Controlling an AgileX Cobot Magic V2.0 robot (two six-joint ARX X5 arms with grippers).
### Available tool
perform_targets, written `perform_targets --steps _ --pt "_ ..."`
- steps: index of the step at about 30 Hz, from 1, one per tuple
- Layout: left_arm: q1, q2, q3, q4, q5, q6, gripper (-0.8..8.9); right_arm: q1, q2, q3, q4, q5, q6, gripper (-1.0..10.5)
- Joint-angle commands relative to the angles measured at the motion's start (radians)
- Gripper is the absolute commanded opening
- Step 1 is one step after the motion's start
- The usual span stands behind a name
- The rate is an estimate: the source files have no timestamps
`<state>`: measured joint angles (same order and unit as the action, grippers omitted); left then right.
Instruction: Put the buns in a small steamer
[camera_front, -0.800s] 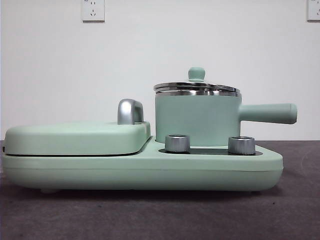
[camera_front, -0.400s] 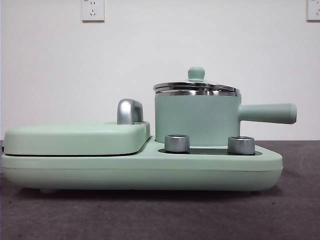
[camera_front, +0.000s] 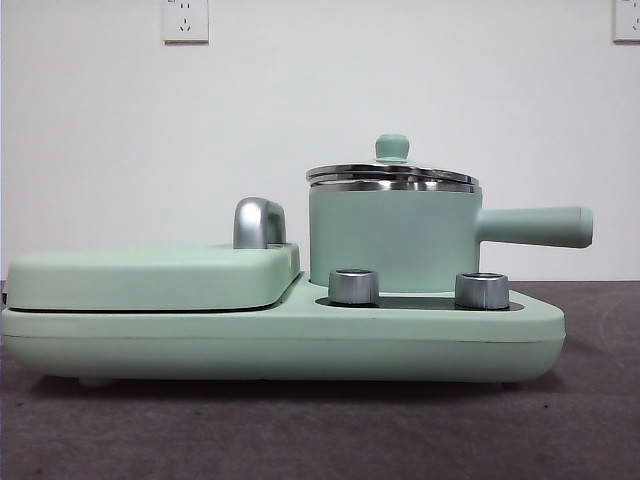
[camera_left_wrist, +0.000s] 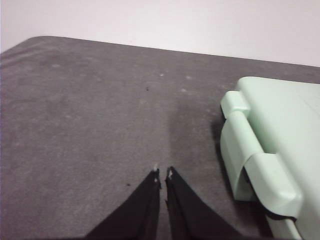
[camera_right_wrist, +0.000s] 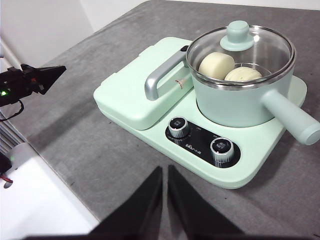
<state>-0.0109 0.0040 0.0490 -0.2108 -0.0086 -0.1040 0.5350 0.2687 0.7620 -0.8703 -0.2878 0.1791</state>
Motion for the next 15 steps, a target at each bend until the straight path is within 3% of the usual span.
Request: perform_targets --steps 1,15 --pt "-0.001 -0.001 -0.025 0.003 -0.003 0.015 0.24 0.005 0.003 0.005 0.013 0.000 -0.005 0.1" --pt "-0.001 -0.001 -0.034 0.031 -0.003 0.014 0.24 0.005 0.003 0.005 0.013 0.000 -0.005 0.1"
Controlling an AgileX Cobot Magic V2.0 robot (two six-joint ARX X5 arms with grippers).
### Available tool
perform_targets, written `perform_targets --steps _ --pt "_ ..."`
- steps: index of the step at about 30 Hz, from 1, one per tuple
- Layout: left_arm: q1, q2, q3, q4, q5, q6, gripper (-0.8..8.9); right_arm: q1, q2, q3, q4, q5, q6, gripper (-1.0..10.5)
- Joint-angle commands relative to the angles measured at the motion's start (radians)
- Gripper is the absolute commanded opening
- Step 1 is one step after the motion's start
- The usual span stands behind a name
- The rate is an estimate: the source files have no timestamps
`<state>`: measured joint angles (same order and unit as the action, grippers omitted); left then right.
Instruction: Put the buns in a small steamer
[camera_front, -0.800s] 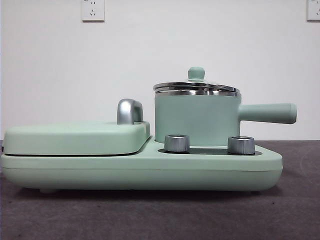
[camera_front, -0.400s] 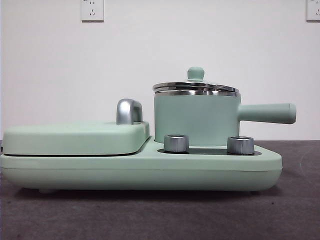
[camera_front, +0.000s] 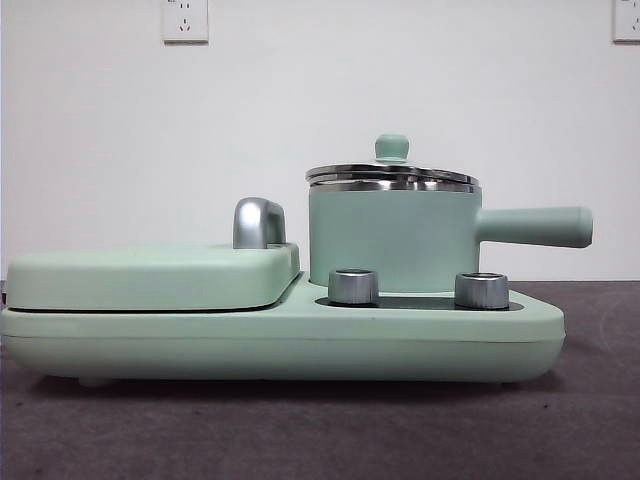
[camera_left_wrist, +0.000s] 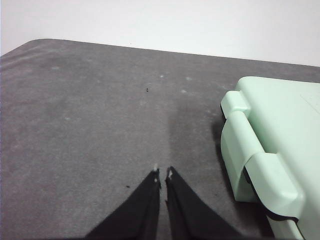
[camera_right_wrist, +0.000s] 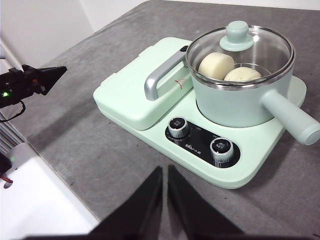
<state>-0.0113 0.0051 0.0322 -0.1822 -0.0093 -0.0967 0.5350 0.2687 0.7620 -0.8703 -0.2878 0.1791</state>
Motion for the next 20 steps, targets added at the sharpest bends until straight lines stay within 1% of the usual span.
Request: perform_targets --steps 1,8,10,11,13,16,17,20 --pt "0.000 -0.002 -0.017 0.002 -0.002 0.007 0.24 0.005 0.003 0.005 0.013 0.000 -0.005 0.1" --pt "0.000 -0.002 -0.017 0.002 -0.002 0.007 0.24 0.005 0.003 0.004 0.016 0.000 -0.005 0.1" --pt "0.000 -0.002 -0.017 0.002 -0.002 0.007 0.24 -0.033 -0.012 -0.003 0.018 -0.002 -0.005 0.1" --pt "0.000 -0.002 -0.017 0.002 -0.002 0.007 0.24 -0.063 -0.018 -0.012 0.034 -0.009 -0.005 0.1" --pt "0.000 -0.002 -0.017 0.002 -0.002 0.007 0.24 -0.173 -0.043 -0.072 0.132 -0.011 -0.008 0.1" --pt "0.000 -0.002 -0.017 0.000 -0.002 0.007 0.24 -0.338 -0.112 -0.222 0.381 -0.011 -0.008 0.1" --pt "0.000 -0.002 -0.017 -0.001 -0.002 0.007 0.24 -0.407 -0.151 -0.303 0.496 -0.011 -0.008 0.1" --pt "0.000 -0.002 -0.017 -0.001 -0.002 0.007 0.24 -0.531 -0.231 -0.463 0.661 0.005 -0.012 0.1"
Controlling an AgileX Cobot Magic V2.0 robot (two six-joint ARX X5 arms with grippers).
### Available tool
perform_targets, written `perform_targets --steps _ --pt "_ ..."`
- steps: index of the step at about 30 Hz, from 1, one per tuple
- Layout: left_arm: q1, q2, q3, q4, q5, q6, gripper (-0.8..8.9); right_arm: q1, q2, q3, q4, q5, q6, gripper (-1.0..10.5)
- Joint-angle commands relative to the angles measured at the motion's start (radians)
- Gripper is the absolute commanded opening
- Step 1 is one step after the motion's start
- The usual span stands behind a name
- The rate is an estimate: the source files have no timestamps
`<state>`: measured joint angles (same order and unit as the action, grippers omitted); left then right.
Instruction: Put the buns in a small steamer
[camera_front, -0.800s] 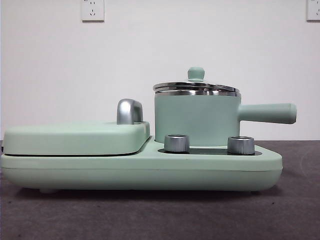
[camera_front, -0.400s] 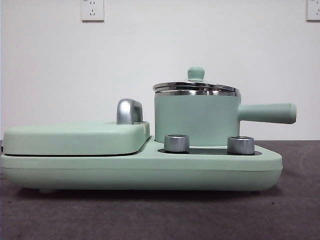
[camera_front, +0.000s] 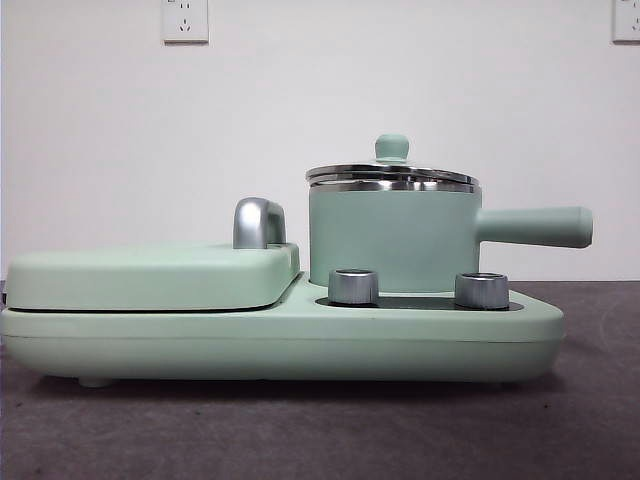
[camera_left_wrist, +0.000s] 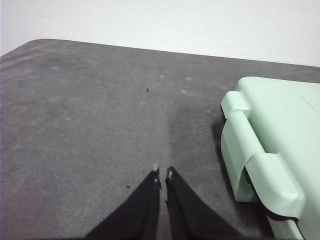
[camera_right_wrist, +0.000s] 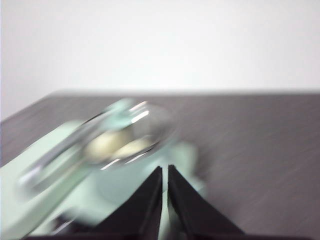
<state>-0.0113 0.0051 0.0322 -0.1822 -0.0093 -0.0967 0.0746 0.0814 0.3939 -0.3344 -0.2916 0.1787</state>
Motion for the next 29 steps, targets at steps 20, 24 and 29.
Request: perform_targets --steps 20,24,29 --pt "0.000 -0.002 -0.016 -0.005 -0.002 0.007 0.24 -0.077 -0.078 -0.382 0.177 0.257 -0.098 0.1" --pt "0.000 -0.002 -0.016 -0.005 -0.002 0.007 0.24 -0.063 -0.078 -0.382 0.173 0.261 -0.121 0.1" --pt "0.000 -0.002 -0.016 -0.005 -0.002 0.007 0.24 -0.063 -0.078 -0.382 0.177 0.260 -0.120 0.1"
